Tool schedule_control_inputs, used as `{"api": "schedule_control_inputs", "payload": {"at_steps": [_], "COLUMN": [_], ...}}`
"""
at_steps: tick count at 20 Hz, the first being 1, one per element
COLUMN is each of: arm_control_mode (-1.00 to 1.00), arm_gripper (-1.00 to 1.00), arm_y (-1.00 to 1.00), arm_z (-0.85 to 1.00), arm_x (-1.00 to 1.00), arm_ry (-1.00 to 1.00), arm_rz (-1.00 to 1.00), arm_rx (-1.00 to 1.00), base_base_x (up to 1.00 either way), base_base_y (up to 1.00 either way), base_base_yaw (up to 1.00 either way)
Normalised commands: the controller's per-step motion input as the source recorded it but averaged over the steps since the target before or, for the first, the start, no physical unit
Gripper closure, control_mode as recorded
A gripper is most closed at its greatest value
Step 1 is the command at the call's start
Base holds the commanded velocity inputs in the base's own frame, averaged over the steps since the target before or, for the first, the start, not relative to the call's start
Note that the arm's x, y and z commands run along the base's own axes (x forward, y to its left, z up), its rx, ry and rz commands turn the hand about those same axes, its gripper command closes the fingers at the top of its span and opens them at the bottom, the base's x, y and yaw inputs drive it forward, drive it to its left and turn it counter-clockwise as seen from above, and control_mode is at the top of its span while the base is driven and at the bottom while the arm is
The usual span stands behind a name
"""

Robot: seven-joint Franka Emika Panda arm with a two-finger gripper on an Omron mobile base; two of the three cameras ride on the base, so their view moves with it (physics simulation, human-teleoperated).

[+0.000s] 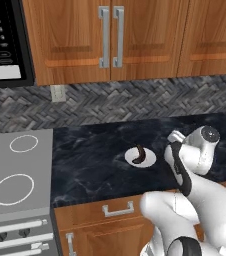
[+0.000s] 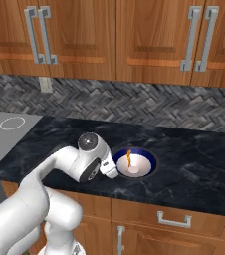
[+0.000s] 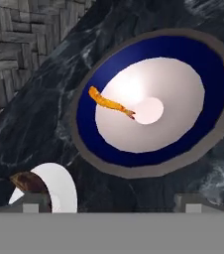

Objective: Remove the banana from the bowl and place it on the small plate. Then place the bowl with only the shrimp in the microwave, close the door, and press the start button to microwave the shrimp.

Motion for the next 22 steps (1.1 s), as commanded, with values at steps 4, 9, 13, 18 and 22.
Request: {"api": "schedule_control_inputs", "payload": {"at_steps": [4, 9, 13, 18, 22], "arm_control_mode": [-1.0, -1.0, -1.0, -1.0, -1.0], "arm_gripper": [-1.0, -1.0, -1.0, -1.0, -1.0], "arm_y": [-1.0, -1.0, -0.98, -0.33, 0.0], "arm_z": [0.07, 0.0, 0.0, 0.0, 0.0], "arm_x": [-0.23, -0.02, 0.0, 0.18, 0.3], "arm_ry": [0.0, 0.0, 0.0, 0.0, 0.0], "arm_rz": [-0.2, -0.12, 0.0, 0.06, 0.21], "arm_rx": [0.11, 0.14, 0.22, 0.14, 0.09], "base_base_x": [0.0, 0.0, 0.0, 0.0, 0.0], "base_base_y": [0.0, 0.0, 0.0, 0.0, 0.0], "base_base_yaw": [0.0, 0.0, 0.0, 0.0, 0.0]}}
